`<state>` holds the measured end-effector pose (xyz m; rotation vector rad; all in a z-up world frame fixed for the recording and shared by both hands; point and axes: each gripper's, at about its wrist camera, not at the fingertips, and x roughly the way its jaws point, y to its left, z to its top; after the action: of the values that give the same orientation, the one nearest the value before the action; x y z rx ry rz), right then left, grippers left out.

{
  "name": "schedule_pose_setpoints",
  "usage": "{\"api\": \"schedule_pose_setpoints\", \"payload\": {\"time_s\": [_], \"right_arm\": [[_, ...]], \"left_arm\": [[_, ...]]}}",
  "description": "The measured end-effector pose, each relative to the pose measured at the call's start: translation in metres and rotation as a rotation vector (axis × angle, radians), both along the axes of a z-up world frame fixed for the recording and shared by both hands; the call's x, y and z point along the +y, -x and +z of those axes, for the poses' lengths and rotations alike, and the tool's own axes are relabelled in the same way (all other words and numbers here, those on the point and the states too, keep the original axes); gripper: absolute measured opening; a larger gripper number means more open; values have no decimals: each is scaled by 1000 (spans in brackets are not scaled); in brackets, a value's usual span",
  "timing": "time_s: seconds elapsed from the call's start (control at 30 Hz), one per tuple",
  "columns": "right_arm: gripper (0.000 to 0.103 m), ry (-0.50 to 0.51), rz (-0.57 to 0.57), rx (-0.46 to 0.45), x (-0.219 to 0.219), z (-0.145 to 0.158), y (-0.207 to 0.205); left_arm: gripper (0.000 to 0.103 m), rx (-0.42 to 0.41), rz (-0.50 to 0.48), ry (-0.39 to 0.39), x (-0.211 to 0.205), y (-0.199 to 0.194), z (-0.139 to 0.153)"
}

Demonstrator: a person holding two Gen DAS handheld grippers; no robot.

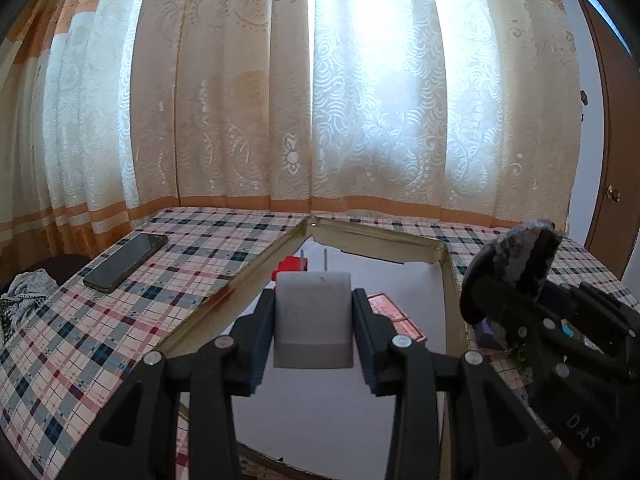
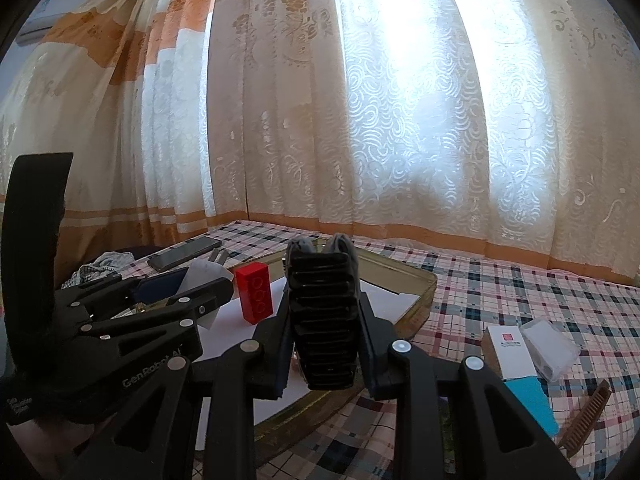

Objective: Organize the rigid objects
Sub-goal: 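Carry the white cube with the left tool over the tin tray, then open the left tool over the tray while the right tool releases the black brush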

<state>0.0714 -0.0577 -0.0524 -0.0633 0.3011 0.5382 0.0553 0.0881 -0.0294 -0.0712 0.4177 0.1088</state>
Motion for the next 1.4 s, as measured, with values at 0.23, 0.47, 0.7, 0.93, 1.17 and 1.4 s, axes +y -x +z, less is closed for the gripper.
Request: {"api": "schedule_pose_setpoints", "payload": {"time_s": [0.23,0.47,0.7,0.93,1.17,1.4], "right_arm": [[31,11,15,6,8,0,-2],[31,16,21,6,13,0,-2],[31,30,41,9,20,-1,-3],[31,39,58,26,29,-1,-7],[31,26,82,94,34,0,-23],[31,-28,104,201,35,10,-48]], "left_arm": [[37,8,7,-4,5,-2,-1],[37,11,8,-15,8,-3,-1],[37,30,16,-31,13,-7,-2],[37,70,12,-26,18,-15,-5],[37,150,1,-26,26,-30,-10],[37,225,-20,-36,29,-45,-12]]}}
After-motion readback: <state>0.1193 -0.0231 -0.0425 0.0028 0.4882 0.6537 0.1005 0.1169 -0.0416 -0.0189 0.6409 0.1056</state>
